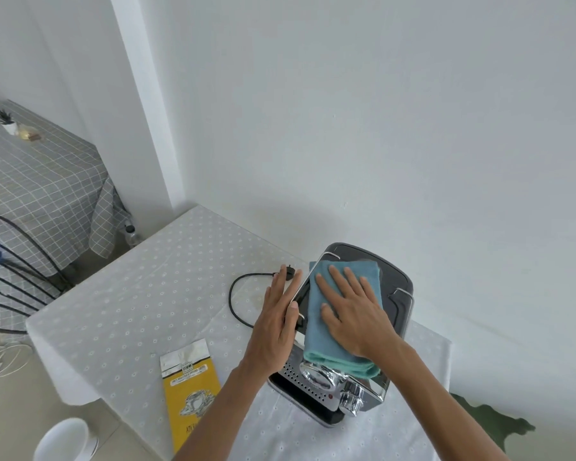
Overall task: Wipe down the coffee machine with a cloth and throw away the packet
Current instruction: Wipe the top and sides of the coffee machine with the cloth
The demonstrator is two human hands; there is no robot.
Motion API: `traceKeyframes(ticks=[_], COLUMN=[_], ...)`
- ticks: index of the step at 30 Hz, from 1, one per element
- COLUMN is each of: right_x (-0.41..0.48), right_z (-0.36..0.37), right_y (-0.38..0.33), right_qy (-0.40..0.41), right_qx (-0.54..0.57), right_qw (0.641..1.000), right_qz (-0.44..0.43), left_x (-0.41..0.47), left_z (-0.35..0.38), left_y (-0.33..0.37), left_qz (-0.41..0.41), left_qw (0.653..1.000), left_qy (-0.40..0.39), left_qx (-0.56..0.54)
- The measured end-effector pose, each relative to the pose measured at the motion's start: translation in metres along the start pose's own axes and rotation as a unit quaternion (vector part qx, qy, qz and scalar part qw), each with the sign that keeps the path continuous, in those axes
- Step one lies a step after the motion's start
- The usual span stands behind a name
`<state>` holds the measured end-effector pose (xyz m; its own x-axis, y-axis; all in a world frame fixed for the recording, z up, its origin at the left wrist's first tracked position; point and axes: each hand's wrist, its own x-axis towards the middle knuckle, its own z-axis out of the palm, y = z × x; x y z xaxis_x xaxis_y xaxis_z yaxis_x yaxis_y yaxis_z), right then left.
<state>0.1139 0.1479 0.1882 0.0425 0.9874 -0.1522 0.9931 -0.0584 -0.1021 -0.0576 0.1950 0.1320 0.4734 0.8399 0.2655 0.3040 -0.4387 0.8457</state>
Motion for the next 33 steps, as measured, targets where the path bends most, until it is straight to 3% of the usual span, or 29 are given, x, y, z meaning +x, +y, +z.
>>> traceKeyframes(ticks=[3,8,15,21,27,33], right_x=[0.013,-0.007,0.017,0.000,0.014,-0.002], right_z=[-0.003,-0.003,-0.006,-0.001,-0.002,-0.001], right_y=[-0.009,-0.004,-0.007,-0.002,-0.004,0.003], right_qy=[0.000,-0.020,0.004,-0.015,0.014,-0.013], right_qx=[0.005,0.006,0.008,0.008,0.005,0.002], right_qw=[1.000,0.996,1.000,0.995,1.000,0.996], right_qz=[0.004,-0.084,0.009,-0.097,-0.014,-0.086], left_x=[-0.002,-0.002,0.000,0.001,0.000,0.001], left_z=[-0.001,-0.001,-0.001,0.002,0.001,0.002], left_y=[-0.004,-0.004,-0.008,-0.008,-0.008,-0.010], left_qz=[-0.003,0.000,0.001,0.000,-0.006,0.000], left_qw=[1.000,1.000,1.000,1.000,0.999,0.999], left_qy=[0.011,0.009,0.010,0.013,0.024,0.025], left_qx=[-0.014,-0.025,-0.013,-0.017,-0.022,-0.022])
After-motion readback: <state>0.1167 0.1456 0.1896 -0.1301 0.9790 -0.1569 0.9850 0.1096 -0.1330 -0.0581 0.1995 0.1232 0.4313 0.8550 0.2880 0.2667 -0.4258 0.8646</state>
